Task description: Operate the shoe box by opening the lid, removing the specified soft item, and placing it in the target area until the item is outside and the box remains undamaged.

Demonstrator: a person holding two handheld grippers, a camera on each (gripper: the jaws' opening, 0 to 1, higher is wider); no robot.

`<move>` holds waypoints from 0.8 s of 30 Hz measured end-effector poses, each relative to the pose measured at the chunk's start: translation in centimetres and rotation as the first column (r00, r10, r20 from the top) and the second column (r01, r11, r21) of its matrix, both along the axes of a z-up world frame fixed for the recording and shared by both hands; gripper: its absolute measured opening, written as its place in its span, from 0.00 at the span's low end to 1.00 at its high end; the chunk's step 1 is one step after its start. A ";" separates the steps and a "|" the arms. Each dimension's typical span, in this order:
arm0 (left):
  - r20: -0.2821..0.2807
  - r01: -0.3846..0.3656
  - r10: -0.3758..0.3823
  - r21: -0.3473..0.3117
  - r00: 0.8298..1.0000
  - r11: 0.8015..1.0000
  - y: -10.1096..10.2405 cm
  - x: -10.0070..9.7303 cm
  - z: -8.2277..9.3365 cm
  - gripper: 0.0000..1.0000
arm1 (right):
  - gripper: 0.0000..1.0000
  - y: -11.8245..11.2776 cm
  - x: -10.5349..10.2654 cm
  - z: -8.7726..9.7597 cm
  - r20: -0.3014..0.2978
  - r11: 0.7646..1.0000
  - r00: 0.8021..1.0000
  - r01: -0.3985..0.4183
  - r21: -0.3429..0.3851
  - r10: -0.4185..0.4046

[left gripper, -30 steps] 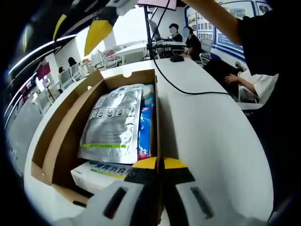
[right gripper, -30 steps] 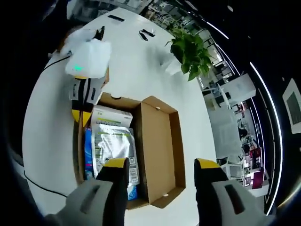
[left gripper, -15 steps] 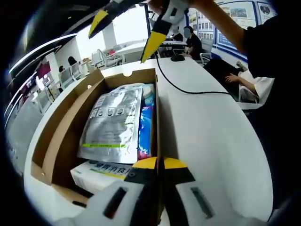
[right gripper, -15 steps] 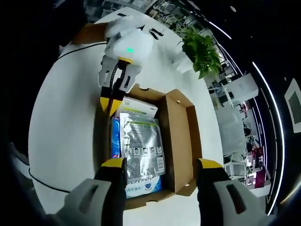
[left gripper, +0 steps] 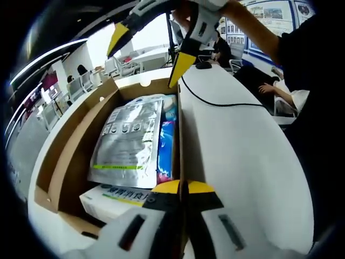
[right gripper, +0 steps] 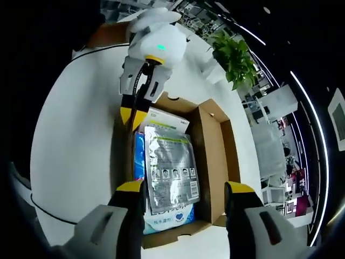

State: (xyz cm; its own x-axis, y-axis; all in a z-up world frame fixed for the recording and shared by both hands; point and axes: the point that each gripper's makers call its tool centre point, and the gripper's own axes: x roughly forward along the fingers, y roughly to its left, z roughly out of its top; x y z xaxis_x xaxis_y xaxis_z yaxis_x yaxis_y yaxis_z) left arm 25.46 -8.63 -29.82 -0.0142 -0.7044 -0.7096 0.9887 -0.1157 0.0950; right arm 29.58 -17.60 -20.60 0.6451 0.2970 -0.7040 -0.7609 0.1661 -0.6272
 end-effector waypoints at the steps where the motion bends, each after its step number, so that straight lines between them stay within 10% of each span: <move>1: 0.002 0.001 -0.001 0.003 1.000 1.000 0.0 0.1 -0.1 0.02 | 0.60 0.0 0.0 -0.1 0.003 1.000 1.000 0.004 -0.001 -0.004; 24: 0.010 -0.004 0.004 0.023 1.000 1.000 -0.1 0.9 -0.4 0.02 | 0.60 -0.8 -1.4 -0.3 0.038 1.000 0.999 0.007 -0.019 -0.006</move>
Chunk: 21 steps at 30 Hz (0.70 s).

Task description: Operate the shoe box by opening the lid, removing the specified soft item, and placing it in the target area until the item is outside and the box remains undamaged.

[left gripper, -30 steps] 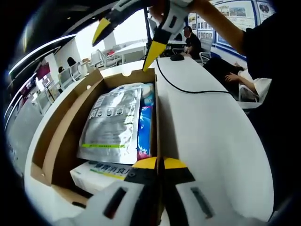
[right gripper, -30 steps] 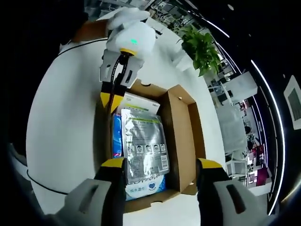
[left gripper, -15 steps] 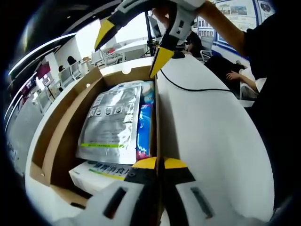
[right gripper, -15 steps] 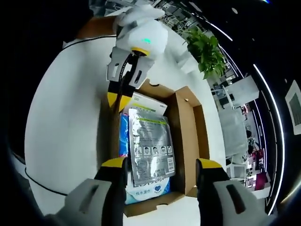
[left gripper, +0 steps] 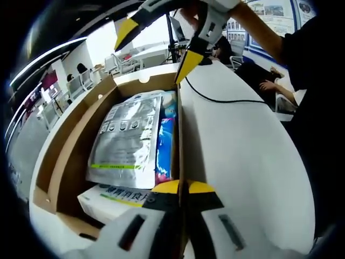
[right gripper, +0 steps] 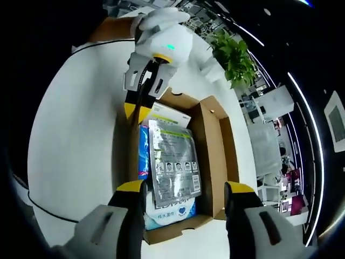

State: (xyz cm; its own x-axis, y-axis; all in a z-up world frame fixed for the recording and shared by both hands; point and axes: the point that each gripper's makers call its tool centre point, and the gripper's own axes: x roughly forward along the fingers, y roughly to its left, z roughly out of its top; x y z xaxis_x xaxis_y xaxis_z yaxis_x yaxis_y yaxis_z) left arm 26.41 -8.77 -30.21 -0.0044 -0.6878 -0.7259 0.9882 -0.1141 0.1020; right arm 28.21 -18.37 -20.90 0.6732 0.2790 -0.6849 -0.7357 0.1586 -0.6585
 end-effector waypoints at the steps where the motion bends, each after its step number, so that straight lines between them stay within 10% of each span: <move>1: -0.003 -0.001 0.001 -0.001 1.000 1.000 0.0 -0.2 0.0 0.02 | 0.60 0.0 0.0 -0.2 -0.005 1.000 1.000 -0.001 0.004 0.001; 21: -0.002 -0.003 0.003 0.007 1.000 1.000 -0.4 -0.4 -0.6 0.02 | 0.60 0.0 2.0 -3.0 -0.062 0.995 0.996 -0.064 -0.073 0.059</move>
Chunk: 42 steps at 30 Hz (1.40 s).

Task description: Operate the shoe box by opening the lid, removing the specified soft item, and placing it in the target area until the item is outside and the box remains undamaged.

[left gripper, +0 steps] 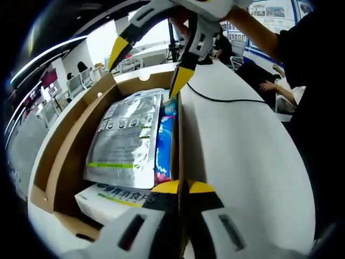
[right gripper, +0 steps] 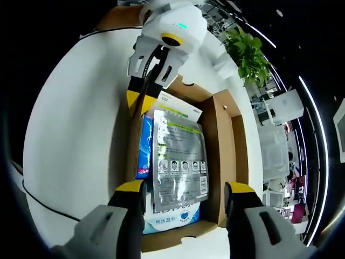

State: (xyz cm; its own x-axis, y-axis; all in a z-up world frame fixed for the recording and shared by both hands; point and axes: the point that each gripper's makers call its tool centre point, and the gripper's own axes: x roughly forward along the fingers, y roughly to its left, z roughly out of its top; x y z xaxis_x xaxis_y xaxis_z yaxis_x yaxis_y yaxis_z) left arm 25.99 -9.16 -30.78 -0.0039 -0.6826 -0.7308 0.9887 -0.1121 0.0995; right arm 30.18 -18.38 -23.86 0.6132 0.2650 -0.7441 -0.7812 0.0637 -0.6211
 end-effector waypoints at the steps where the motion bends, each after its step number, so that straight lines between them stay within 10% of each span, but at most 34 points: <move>1: 0.011 0.006 -0.006 0.004 1.000 1.000 0.0 0.0 0.0 0.02 | 0.60 0.0 0.1 -0.2 0.000 1.000 1.000 -0.004 -0.009 0.004; 42: 0.026 -0.003 0.002 0.024 1.000 1.000 0.5 -0.3 0.3 0.02 | 0.52 0.7 1.2 -2.5 0.064 0.999 0.998 0.001 -0.047 0.002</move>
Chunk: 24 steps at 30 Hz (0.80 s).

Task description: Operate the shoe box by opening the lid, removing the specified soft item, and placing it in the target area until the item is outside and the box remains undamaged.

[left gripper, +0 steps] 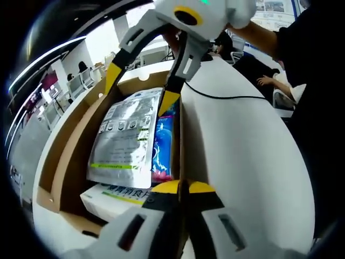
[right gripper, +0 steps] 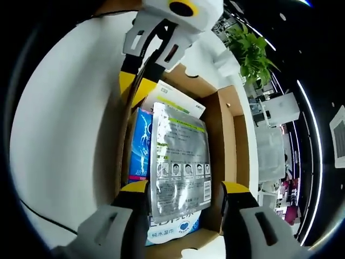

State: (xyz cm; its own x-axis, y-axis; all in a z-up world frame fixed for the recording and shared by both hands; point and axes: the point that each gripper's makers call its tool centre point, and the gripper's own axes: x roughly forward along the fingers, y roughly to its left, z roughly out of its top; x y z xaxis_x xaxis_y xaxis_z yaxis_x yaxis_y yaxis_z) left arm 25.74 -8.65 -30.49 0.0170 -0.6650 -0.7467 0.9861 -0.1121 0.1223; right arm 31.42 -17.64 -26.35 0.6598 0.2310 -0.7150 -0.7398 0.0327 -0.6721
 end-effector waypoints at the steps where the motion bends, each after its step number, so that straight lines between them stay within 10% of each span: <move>1: 0.000 -0.001 0.001 0.000 1.000 1.000 0.0 0.0 0.0 0.02 | 0.52 0.1 0.1 -0.1 0.000 1.000 1.000 0.001 -0.004 -0.001; 24: -0.001 -0.007 0.007 -0.002 1.000 1.000 0.0 0.2 0.1 0.02 | 0.65 0.5 0.7 3.2 0.168 1.000 0.986 -0.014 -0.028 0.019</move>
